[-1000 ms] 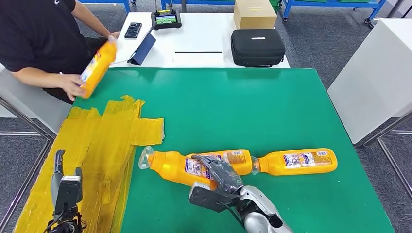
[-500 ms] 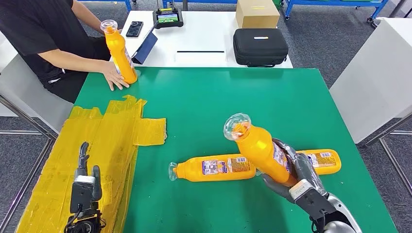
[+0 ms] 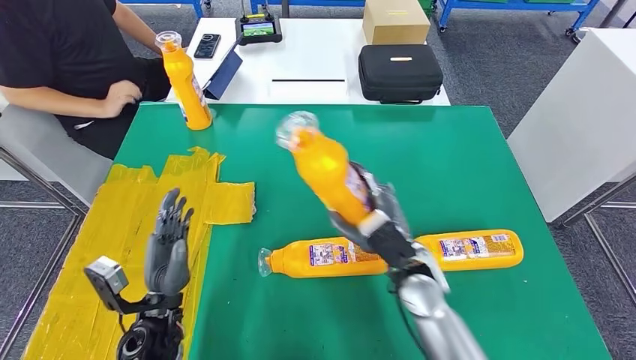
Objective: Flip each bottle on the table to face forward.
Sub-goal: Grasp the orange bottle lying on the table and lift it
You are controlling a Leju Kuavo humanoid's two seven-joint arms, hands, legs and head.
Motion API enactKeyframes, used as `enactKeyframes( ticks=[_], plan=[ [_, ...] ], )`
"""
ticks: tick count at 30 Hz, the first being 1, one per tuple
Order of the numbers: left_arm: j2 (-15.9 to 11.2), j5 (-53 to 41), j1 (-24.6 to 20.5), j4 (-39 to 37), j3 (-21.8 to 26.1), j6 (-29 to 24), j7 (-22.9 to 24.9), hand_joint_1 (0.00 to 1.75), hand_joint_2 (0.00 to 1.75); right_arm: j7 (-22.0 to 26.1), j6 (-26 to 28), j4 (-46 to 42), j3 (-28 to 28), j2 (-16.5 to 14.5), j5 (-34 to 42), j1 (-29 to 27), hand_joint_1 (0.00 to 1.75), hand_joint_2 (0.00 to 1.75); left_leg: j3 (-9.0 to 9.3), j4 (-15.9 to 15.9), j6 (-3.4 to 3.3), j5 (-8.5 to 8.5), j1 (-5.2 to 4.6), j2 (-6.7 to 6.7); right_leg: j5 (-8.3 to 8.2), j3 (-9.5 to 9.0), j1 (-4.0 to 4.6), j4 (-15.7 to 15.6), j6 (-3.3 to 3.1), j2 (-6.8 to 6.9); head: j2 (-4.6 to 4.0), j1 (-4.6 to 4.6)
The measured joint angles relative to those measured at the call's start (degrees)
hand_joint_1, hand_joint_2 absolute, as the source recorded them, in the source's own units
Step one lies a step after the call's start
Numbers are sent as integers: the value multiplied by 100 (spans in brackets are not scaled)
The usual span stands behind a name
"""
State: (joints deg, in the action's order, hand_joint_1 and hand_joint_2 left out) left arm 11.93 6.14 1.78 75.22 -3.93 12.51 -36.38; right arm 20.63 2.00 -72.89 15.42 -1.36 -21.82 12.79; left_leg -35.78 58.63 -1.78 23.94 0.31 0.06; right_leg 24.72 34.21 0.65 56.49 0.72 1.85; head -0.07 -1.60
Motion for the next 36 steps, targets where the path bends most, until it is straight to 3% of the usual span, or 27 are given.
enactKeyframes(
  ticks=[9,15,20,36],
  plan=[
    [305,210,-313,183,-333,226,520,0,175,-634,416,1114,922,-1175,-337,633,175,175,-4,0,3,-1,4,-2,2,5,3,2,-1,2,0,1],
    [430,224,-428,202,-371,253,632,0,175,-706,432,1742,1221,-1677,-504,704,175,175,-7,0,4,-1,3,-4,3,8,1,0,-2,4,0,2],
    [458,256,-434,202,-365,236,683,0,175,-721,463,2170,1400,-1815,-547,785,175,175,-7,0,4,-1,3,-5,3,7,-2,0,-2,4,0,2],
    [462,434,-119,258,-12,96,814,0,175,-1252,763,2753,2786,-1826,-425,916,175,175,-10,0,6,0,3,2,3,20,1,0,-3,-1,0,1]
  ],
)
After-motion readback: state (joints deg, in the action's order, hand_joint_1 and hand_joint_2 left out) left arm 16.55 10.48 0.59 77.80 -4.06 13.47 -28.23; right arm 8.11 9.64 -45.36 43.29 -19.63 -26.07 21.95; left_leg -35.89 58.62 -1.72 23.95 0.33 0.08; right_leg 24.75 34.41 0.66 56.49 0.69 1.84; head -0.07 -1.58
